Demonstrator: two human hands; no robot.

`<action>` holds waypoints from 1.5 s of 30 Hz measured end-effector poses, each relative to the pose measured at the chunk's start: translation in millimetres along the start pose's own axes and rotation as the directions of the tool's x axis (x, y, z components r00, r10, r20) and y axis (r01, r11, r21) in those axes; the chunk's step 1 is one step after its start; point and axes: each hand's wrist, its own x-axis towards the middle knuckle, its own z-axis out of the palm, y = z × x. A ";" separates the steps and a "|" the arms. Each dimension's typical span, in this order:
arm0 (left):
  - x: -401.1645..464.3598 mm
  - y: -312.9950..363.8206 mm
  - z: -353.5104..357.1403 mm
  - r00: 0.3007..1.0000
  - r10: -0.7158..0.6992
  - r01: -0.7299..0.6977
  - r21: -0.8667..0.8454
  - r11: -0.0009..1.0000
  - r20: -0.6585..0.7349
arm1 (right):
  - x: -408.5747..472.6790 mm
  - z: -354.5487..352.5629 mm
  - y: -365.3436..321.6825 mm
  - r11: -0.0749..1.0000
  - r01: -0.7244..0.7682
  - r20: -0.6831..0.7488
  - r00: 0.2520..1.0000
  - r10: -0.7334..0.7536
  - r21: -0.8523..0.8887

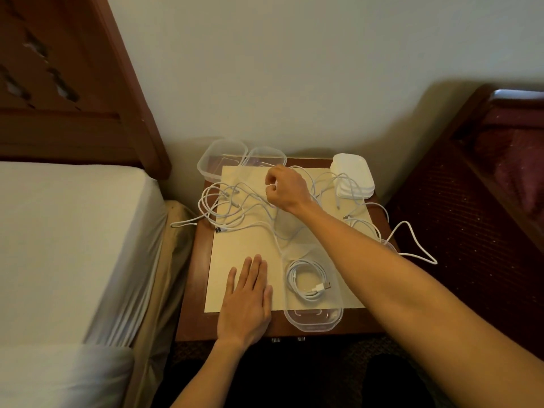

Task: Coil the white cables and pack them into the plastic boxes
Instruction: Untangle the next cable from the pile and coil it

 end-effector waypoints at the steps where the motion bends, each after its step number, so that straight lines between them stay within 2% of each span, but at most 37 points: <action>1: -0.2 0.3 -0.1 1.000 -0.001 0.001 -0.001 1.000 0.000 | -7.7 -3.8 -0.1 0.997 -0.026 -0.008 1.000 0.027 0.066; 4: -0.3 0.8 -1.0 1.000 0.002 -0.002 -0.007 1.000 0.007 | -32.6 -10.5 0.4 0.994 -0.039 0.117 0.993 0.027 0.103; 7: -0.4 -0.2 -1.0 1.000 0.003 -0.003 -0.015 1.000 0.012 | -57.1 -13.3 4.5 0.995 -0.097 0.240 0.967 0.088 0.026; 9: -0.3 0.0 -0.6 1.000 0.000 0.000 -0.015 1.000 0.008 | -70.2 -10.2 9.7 0.995 -0.080 0.328 0.940 0.097 -0.064; 11: 0.0 -0.3 0.9 1.000 0.001 -0.001 -0.014 1.000 0.005 | -78.7 -7.2 13.6 0.996 -0.079 0.340 0.936 0.091 -0.051; 14: 0.4 -1.0 0.1 1.000 -0.004 0.003 -0.016 1.000 -0.009 | -83.6 -10.3 12.6 0.996 -0.081 0.270 0.961 0.068 0.039; 18: 0.3 -0.4 0.5 1.000 0.002 -0.002 -0.024 1.000 -0.002 | -84.8 -23.9 5.9 0.999 0.048 0.017 0.999 -0.048 0.012; 20: -0.4 -3.0 -0.8 1.000 0.012 -0.011 -0.052 0.999 0.011 | -82.4 -39.9 1.3 0.995 0.092 -0.048 0.995 -0.089 0.050; 22: -1.1 -5.8 -1.5 1.000 0.026 -0.025 -0.176 0.984 0.003 | -79.3 -65.4 -4.5 0.985 0.146 -0.088 0.987 -0.138 0.096; 23: -2.3 -4.5 -8.1 1.000 -0.013 0.011 -0.314 0.949 -0.004 | -77.0 -79.7 -7.1 0.976 0.177 -0.104 0.981 -0.164 0.126; 25: 2.3 3.5 -36.8 0.978 -0.158 0.051 -0.584 0.810 -0.133 | -69.9 -112.2 -12.7 0.960 0.222 -0.093 0.974 -0.208 0.173; 27: 21.2 19.7 -84.9 0.864 -0.297 -0.042 -0.646 0.762 -0.407 | -62.6 -143.1 -19.0 0.951 0.246 -0.004 0.968 -0.250 0.188; 28: 34.6 29.7 -112.8 0.808 -0.303 -0.108 -0.632 0.768 -0.506 | -60.3 -155.2 -24.0 0.947 0.268 0.041 0.959 -0.279 0.180; 30: 65.7 48.6 -166.1 0.773 -0.172 -0.261 -0.554 0.790 -0.610 | -58.0 -171.9 -34.3 0.930 0.328 0.078 0.936 -0.344 0.166; 31: 80.8 55.8 -186.6 0.798 -0.077 -0.308 -0.514 0.801 -0.598 | -57.8 -178.0 -38.5 0.919 0.357 0.069 0.926 -0.372 0.166; 33: 103.1 65.4 -216.5 0.876 0.083 -0.343 -0.495 0.798 -0.474 | -58.4 -189.4 -44.6 0.903 0.396 0.019 0.914 -0.404 0.165; 35: 112.4 68.5 -235.7 0.898 0.167 -0.368 -0.487 0.792 -0.407 | -61.3 -200.1 -45.5 0.901 0.395 -0.013 0.917 -0.400 0.178; 38: 110.0 72.4 -269.3 0.823 0.227 -0.463 -0.382 0.800 -0.521 | -67.2 -209.0 -36.8 0.914 0.382 -0.018 0.923 -0.383 0.135; 40: 98.2 77.2 -300.0 0.740 0.243 -0.526 -0.315 0.790 -0.627 | -73.5 -209.6 -20.6 0.942 0.330 0.027 0.943 -0.332 0.063; 43: 69.6 71.6 -342.3 0.583 0.183 -0.558 -0.227 0.798 -0.791 | -91.5 -212.4 6.6 0.987 0.124 0.075 0.988 -0.132 0.105; 44: 60.1 66.2 -349.4 0.551 0.168 -0.549 -0.204 0.811 -0.817 | -98.0 -215.8 13.6 0.986 0.049 0.040 0.998 -0.056 0.159; 45: 52.8 59.3 -353.3 0.560 0.161 -0.523 -0.196 0.830 -0.812 | -103.5 -220.9 17.6 0.972 -0.016 -0.012 1.000 0.019 0.234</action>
